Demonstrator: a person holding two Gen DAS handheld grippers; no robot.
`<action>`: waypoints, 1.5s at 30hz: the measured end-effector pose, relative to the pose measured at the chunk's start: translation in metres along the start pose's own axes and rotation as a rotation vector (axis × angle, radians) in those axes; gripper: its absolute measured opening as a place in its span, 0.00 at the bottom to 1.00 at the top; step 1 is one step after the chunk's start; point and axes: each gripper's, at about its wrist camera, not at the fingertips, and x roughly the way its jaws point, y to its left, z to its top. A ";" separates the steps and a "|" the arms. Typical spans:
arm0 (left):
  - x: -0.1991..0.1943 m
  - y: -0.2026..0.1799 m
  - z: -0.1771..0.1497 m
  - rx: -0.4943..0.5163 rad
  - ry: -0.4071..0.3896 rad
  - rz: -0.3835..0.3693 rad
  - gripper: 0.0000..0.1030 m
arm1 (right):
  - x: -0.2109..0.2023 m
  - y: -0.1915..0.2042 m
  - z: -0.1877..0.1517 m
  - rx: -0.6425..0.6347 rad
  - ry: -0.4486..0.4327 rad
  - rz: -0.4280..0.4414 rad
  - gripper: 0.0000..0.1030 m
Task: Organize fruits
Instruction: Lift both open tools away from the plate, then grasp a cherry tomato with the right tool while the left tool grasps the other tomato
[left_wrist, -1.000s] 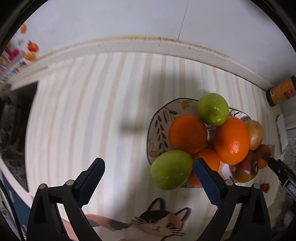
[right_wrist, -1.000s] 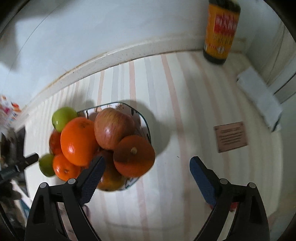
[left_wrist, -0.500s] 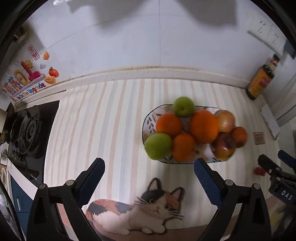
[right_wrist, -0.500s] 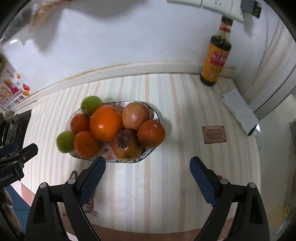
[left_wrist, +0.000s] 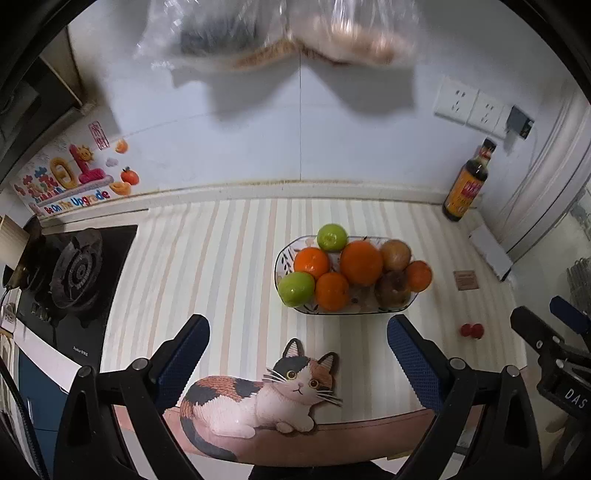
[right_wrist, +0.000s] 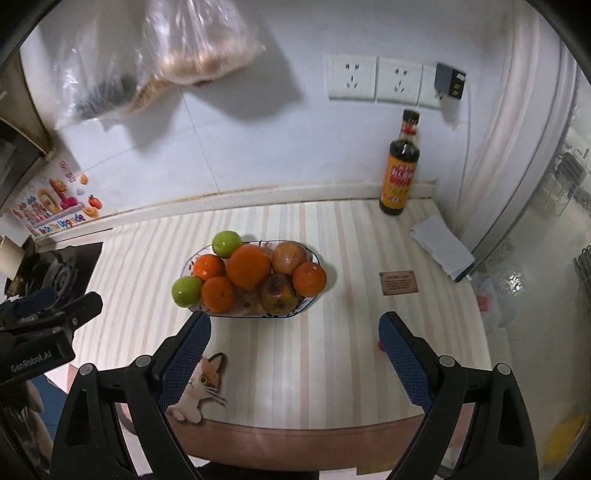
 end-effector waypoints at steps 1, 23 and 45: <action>-0.006 0.001 -0.001 -0.002 -0.011 -0.006 0.96 | -0.008 0.000 -0.001 0.000 -0.007 0.003 0.92; -0.077 0.013 -0.029 0.004 -0.102 -0.064 0.96 | -0.087 0.026 -0.023 0.001 -0.090 0.026 0.92; 0.041 -0.097 -0.004 0.155 0.050 0.008 1.00 | 0.056 -0.186 -0.053 0.338 0.118 0.009 0.89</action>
